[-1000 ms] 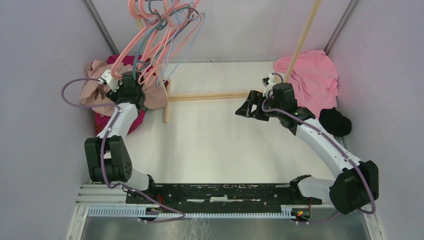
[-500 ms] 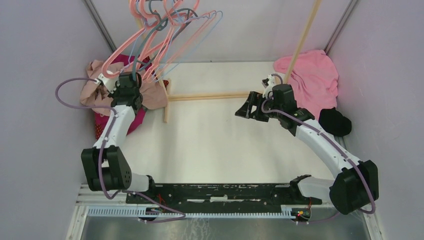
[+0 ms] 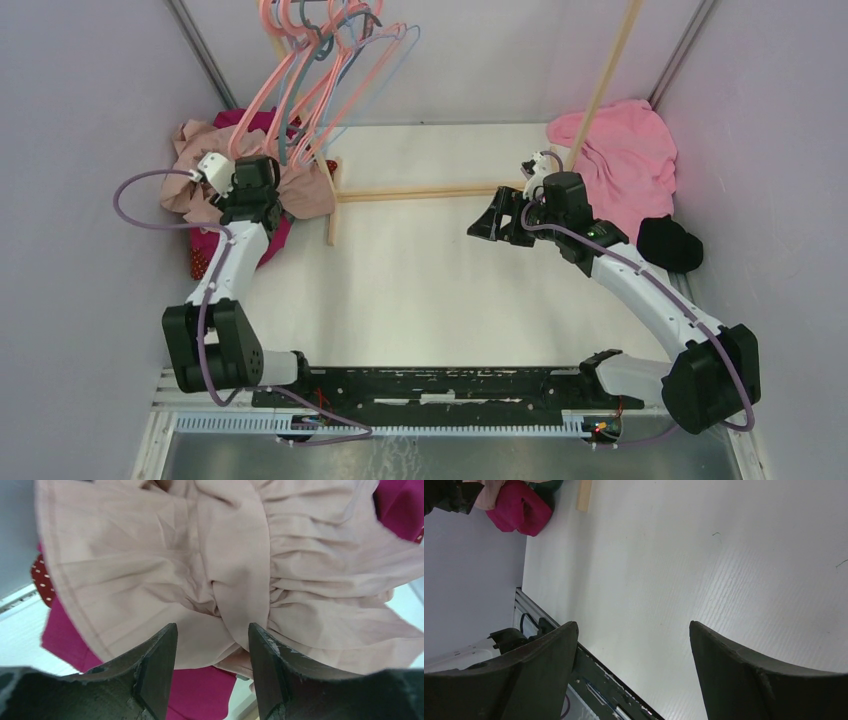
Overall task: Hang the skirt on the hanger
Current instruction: Pick up the skirt from the bin, then place the skirt at the center of the board, then adjust the skirt at the center of the board.
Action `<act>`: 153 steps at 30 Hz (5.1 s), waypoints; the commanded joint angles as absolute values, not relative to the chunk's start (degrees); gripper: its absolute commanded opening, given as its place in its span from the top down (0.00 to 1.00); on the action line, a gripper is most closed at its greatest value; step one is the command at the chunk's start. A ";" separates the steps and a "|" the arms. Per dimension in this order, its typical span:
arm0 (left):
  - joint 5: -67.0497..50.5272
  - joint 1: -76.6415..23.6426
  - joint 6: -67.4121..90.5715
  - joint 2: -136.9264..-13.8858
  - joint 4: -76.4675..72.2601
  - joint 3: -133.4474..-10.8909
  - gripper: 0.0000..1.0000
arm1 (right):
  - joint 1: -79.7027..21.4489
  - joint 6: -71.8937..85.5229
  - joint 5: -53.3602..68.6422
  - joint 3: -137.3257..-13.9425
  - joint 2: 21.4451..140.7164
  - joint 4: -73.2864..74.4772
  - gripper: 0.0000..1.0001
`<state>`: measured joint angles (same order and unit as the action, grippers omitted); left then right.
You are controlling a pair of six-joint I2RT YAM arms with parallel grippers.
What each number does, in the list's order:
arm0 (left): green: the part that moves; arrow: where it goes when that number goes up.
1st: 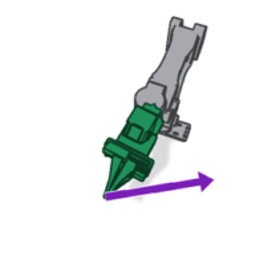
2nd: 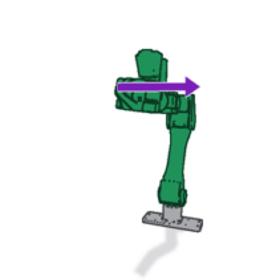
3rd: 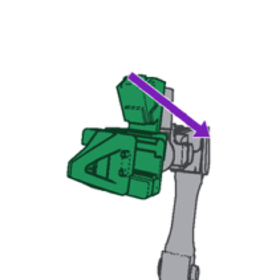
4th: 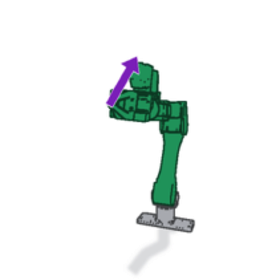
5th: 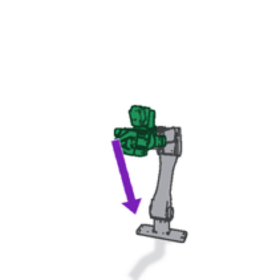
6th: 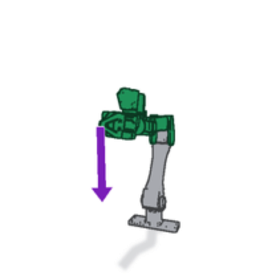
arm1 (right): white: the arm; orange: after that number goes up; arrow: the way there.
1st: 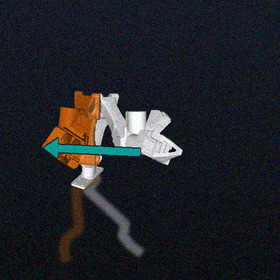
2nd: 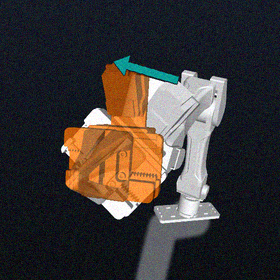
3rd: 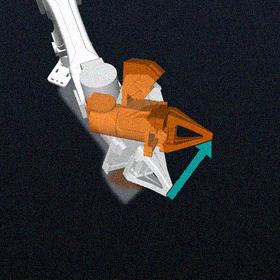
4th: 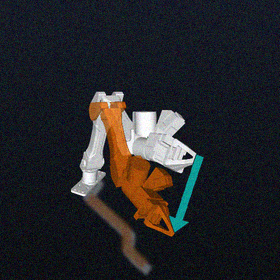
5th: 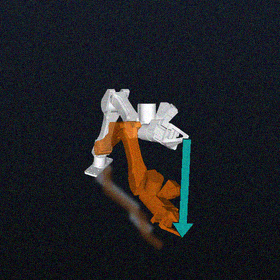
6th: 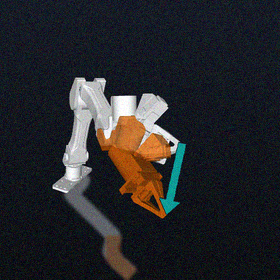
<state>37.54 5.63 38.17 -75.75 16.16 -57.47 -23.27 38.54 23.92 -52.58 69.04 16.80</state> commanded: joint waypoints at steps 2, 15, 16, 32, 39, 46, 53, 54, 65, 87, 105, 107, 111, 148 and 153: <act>32.10 6.62 39.94 -79.55 9.01 -58.55 0.39 | -23.59 38.20 24.22 -52.20 67.90 14.33 0.12; 34.63 6.73 36.30 -82.46 1.10 -58.97 0.35 | -23.56 37.54 25.57 -52.64 70.88 12.82 0.12; 34.11 6.70 35.81 -81.95 -0.25 -58.15 0.34 | -23.58 37.61 25.62 -52.63 71.16 12.71 0.12; 36.55 6.73 34.73 -85.07 -1.14 -60.12 0.70 | -23.74 37.30 25.89 -52.07 71.55 12.27 0.12; 38.32 6.79 35.60 -80.89 5.62 -61.07 0.97 | -23.82 38.37 26.26 -50.42 70.12 11.43 0.12; 35.50 6.73 38.01 -68.28 15.70 -54.74 0.97 | -24.25 39.41 26.46 -49.25 68.19 10.81 0.12; 26.84 6.54 38.28 -50.70 23.92 -45.73 0.97 | -24.61 39.81 26.48 -49.77 66.49 11.41 0.12; 25.53 6.55 38.08 -48.20 25.04 -44.87 0.97 | -24.62 39.81 26.46 -49.95 66.23 11.57 0.12; 5.55 5.93 40.63 -33.46 38.65 -45.62 0.97 | -25.06 37.74 24.27 -54.89 63.96 17.59 0.12; 0.78 -25.49 37.55 -50.83 42.12 -56.26 0.97 | -25.10 32.70 22.74 -70.49 75.58 25.44 0.12; 17.71 -63.13 35.34 -90.51 25.54 -76.10 0.95 | -17.54 25.42 11.85 -70.16 74.10 40.57 0.12; 17.46 -63.18 33.25 -92.71 21.82 -76.84 0.91 | -17.25 25.23 10.87 -69.13 73.68 40.84 0.11; 20.55 -63.11 30.71 -93.66 23.46 -78.39 0.73 | -16.92 25.07 10.27 -67.20 73.82 40.93 0.11; 37.79 -56.58 48.01 -77.34 38.80 -50.89 0.97 | -37.41 22.46 4.38 -61.19 71.38 42.64 0.13; 35.78 -56.29 42.95 -72.63 45.28 -63.14 0.97 | -37.38 22.41 3.80 -62.17 69.34 43.65 0.13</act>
